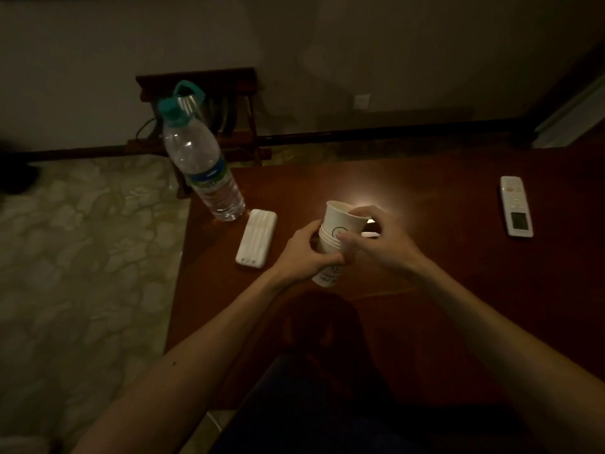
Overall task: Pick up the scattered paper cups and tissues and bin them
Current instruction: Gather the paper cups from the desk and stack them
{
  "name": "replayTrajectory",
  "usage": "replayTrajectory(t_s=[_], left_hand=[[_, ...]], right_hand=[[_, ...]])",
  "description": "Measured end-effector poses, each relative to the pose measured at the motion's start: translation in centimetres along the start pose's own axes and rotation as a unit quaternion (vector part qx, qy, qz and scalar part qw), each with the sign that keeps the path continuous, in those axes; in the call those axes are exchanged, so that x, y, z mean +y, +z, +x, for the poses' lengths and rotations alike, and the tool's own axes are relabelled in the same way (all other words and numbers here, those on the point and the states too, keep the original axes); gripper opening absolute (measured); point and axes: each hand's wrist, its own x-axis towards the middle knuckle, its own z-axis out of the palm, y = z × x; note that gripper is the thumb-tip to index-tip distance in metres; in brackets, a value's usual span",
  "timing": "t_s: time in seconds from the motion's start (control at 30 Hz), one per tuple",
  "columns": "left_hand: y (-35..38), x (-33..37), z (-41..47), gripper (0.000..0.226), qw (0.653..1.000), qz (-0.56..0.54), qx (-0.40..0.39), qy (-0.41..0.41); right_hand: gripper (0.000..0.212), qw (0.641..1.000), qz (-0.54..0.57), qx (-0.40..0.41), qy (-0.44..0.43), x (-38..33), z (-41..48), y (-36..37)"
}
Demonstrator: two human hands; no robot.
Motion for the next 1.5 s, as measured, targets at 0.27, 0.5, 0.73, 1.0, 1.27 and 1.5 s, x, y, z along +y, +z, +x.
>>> replayTrajectory(t_s=[0.27,0.5,0.73,1.0,1.27,1.5], left_hand=[[-8.5,-5.4,-8.7,0.105,0.991,0.047,0.075,0.103],[-13.3,-14.5,-15.3,0.084,0.979,0.097,0.151,0.096],[-13.4,-20.0,-16.4,0.097,0.981,0.144,0.129,0.027],[-13.0,-22.5,-16.5,0.095,0.974,0.201,0.103,0.001],[-18.6,-20.3,-17.6,0.128,0.955,0.296,0.007,0.010],[-34.1,-17.1,-19.2,0.047,0.972,0.177,0.126,0.085]], right_hand=[[0.070,0.995,0.088,-0.052,-0.006,-2.8,-3.4,14.6],[0.037,0.994,0.041,-0.106,-0.010,-1.3,-4.4,25.3],[0.057,0.984,-0.089,-0.154,0.015,1.0,-5.1,29.1],[0.060,0.965,-0.154,-0.211,0.026,2.8,-4.5,29.4],[0.088,0.970,-0.218,-0.106,0.000,-0.4,-3.6,28.3],[0.019,0.975,-0.153,0.068,-0.147,-10.9,-1.6,35.0]])
